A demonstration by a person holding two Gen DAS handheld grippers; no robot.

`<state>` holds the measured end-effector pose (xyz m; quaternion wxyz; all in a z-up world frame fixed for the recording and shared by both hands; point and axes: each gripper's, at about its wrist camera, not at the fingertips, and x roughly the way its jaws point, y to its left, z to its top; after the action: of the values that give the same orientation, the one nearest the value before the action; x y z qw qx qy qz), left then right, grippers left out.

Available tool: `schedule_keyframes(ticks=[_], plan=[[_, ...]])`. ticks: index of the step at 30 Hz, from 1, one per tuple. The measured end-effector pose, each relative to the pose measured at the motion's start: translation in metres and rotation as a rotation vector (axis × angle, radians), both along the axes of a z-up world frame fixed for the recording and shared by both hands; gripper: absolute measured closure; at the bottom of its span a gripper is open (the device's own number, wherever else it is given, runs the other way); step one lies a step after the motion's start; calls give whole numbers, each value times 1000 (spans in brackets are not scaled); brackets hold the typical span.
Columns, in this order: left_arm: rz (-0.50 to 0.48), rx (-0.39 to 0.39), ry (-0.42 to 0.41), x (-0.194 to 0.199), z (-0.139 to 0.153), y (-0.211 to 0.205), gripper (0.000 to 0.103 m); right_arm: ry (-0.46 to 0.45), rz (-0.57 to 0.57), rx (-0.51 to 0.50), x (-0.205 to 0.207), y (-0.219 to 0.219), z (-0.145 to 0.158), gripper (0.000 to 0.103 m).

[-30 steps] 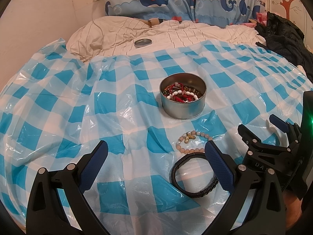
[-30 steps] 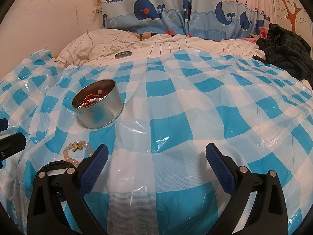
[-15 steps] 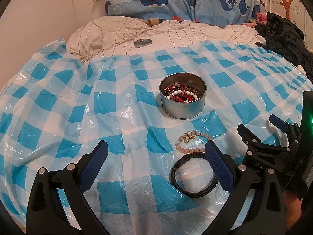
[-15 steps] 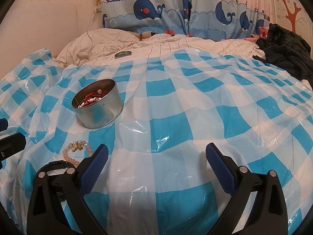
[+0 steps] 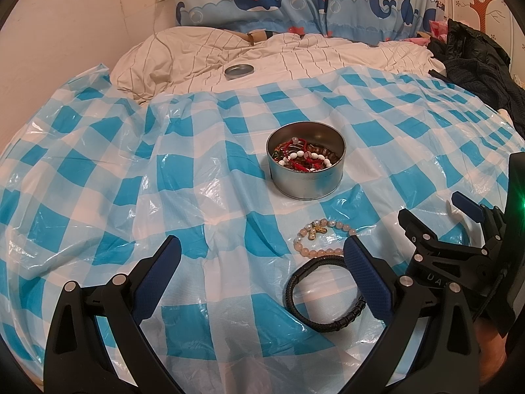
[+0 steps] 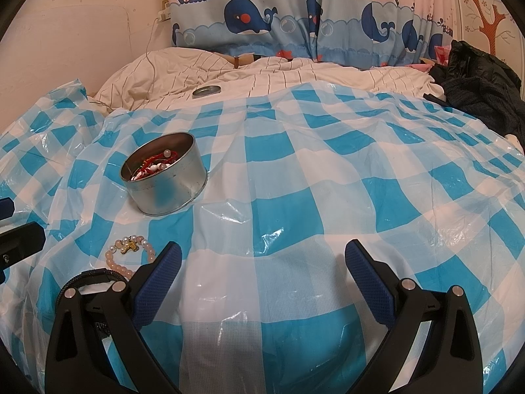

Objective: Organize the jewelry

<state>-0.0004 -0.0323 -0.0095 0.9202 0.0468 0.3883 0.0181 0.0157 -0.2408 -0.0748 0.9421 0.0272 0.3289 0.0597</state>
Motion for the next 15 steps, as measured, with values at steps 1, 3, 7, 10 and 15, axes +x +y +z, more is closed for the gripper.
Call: schedule_keyframes(ticks=[1, 3, 7, 10, 15], plan=[[0, 0, 0, 0, 1, -1, 8, 0, 0, 0, 0, 0, 0, 8], [-1, 0, 0, 0, 0, -1, 8, 0, 0, -1, 0, 0, 0, 8], [-2, 1, 1, 0, 0, 0, 8, 0, 2, -2, 1, 1, 0, 8], [0, 0, 1, 1, 0, -1, 8, 0, 3, -2, 1, 0, 0, 8], [-1, 1, 2, 1, 0, -1, 8, 1, 2, -3, 1, 0, 0, 8]])
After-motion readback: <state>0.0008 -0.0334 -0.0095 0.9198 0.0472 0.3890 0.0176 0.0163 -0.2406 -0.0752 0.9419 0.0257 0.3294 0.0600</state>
